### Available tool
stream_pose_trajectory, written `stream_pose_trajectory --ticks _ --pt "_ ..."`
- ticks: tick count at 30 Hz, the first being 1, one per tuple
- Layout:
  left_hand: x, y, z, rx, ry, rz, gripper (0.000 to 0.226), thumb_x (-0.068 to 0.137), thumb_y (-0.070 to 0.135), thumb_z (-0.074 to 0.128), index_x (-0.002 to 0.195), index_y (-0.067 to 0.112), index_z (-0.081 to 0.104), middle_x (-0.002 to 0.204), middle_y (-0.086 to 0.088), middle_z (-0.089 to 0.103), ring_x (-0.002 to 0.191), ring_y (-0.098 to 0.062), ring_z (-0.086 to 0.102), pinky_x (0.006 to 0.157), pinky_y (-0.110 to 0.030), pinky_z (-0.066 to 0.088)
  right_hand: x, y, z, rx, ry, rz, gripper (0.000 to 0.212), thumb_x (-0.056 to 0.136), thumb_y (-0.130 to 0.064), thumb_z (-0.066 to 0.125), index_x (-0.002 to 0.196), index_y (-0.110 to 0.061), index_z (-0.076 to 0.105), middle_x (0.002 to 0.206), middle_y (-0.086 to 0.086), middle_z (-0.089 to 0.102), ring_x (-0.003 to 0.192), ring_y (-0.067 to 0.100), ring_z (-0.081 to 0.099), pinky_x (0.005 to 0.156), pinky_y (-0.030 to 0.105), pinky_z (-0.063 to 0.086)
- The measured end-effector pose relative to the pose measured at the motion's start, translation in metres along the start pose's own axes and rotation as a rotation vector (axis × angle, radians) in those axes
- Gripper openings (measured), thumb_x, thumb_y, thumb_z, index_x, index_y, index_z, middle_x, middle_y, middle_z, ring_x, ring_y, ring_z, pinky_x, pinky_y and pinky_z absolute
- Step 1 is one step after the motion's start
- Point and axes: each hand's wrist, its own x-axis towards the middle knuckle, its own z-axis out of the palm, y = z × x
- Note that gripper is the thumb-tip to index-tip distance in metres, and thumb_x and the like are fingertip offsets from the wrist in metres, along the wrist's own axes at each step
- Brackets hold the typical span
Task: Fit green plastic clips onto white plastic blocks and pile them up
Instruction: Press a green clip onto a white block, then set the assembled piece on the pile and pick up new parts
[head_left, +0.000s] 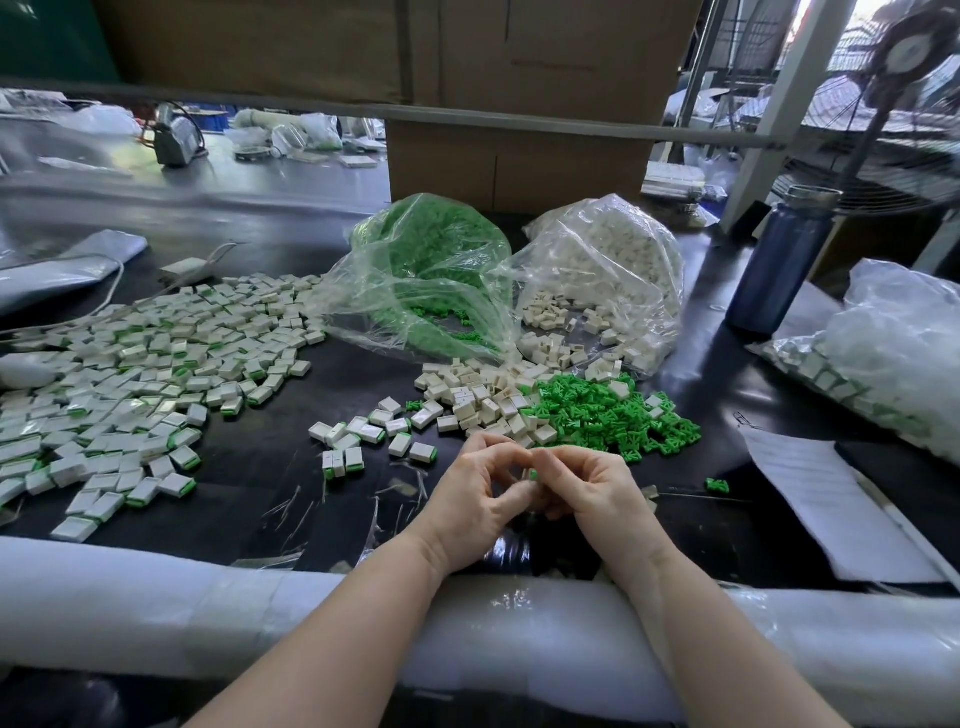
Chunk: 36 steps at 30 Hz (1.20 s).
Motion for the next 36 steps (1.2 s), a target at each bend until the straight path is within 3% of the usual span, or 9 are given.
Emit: stream_pose_trajectory --ticks 3,11,16,18,21,25,29,32,36 --pt "0.001 -0.001 0.0 -0.019 0.025 -0.021 0.009 0.086 0.003 0.061 0.092 0.009 0.063 0.112 -0.01 0.045 0.08 -0.012 0.052 0.074 -0.014 0.048 0.001 0.001 -0.002 0.054 0.065 -0.004 0.004 0.084 -0.008 0.064 0.086 -0.009 0.067 0.067 0.001 0.069 0.06 0.011 0.064 0.052 0.019 0.05" --pt "0.0 -0.001 0.0 0.081 0.029 -0.009 0.012 0.086 0.006 0.062 0.096 0.0 0.066 0.111 -0.01 0.047 0.07 -0.008 0.045 0.065 -0.009 0.043 0.001 0.003 -0.004 -0.103 0.098 -0.058 0.014 0.081 -0.003 0.068 0.071 -0.012 0.065 0.064 0.002 0.065 0.057 0.007 0.061 0.051 0.019 0.05" --pt "0.001 -0.003 0.001 0.14 0.053 -0.013 0.012 0.087 0.008 0.062 0.096 0.006 0.068 0.106 -0.008 0.055 0.078 -0.017 0.054 0.075 -0.017 0.047 0.004 0.006 -0.005 -0.195 0.134 -0.081 0.018 0.087 -0.008 0.062 0.072 -0.018 0.061 0.062 -0.008 0.059 0.056 0.002 0.053 0.054 0.021 0.047" --pt "0.001 -0.005 0.001 0.133 0.094 -0.027 0.011 0.087 0.009 0.063 0.096 0.012 0.069 0.097 -0.007 0.062 0.081 -0.019 0.058 0.078 -0.022 0.049 0.004 0.007 -0.005 -0.254 0.152 -0.104 0.018 0.086 -0.009 0.064 0.072 -0.02 0.061 0.062 -0.009 0.058 0.055 -0.001 0.05 0.056 0.018 0.044" --pt "0.002 -0.008 -0.001 0.11 0.166 -0.051 0.016 0.087 0.009 0.062 0.099 0.019 0.067 0.082 0.003 0.064 0.069 -0.006 0.058 0.07 -0.014 0.049 0.004 0.008 -0.005 -0.369 0.234 -0.139 0.018 0.085 -0.008 0.066 0.074 -0.021 0.061 0.068 -0.009 0.059 0.06 0.0 0.052 0.061 0.011 0.041" --pt "0.003 -0.011 -0.003 0.138 0.362 -0.088 0.025 0.089 0.005 0.058 0.105 0.023 0.064 0.088 0.002 0.061 0.077 -0.013 0.062 0.073 -0.021 0.054 0.005 0.01 -0.008 -0.469 0.342 -0.12 0.012 0.084 -0.007 0.065 0.082 -0.019 0.062 0.083 -0.002 0.062 0.073 0.009 0.054 0.072 0.02 0.044" --pt "0.005 -0.016 -0.008 0.297 0.587 -0.115 0.024 0.088 0.001 0.057 0.107 0.011 0.068 0.106 -0.003 0.05 0.092 -0.017 0.054 0.08 -0.003 0.031 0.005 0.011 -0.008 -0.597 0.339 -0.138 0.014 0.085 -0.006 0.063 0.089 -0.019 0.063 0.087 -0.01 0.056 0.076 0.002 0.05 0.073 0.012 0.036" --pt "0.006 -0.019 -0.009 0.375 0.595 -0.179 0.033 0.089 0.003 0.056 0.121 0.004 0.059 0.124 -0.01 0.039 0.11 -0.021 0.046 0.091 -0.006 0.025 0.006 0.011 -0.008 -0.653 0.341 -0.137 0.015 0.087 -0.004 0.06 0.094 -0.016 0.065 0.09 -0.011 0.056 0.086 0.008 0.052 0.073 0.008 0.032" --pt "0.007 -0.021 -0.006 0.444 0.564 -0.236 0.039 0.088 0.007 0.057 0.125 -0.004 0.051 0.132 -0.013 0.029 0.124 -0.025 0.031 0.092 -0.004 0.01 0.006 0.012 -0.008 -0.708 0.348 -0.136 0.018 0.088 -0.004 0.058 0.1 -0.015 0.066 0.091 -0.014 0.053 0.094 0.009 0.049 0.076 0.007 0.028"
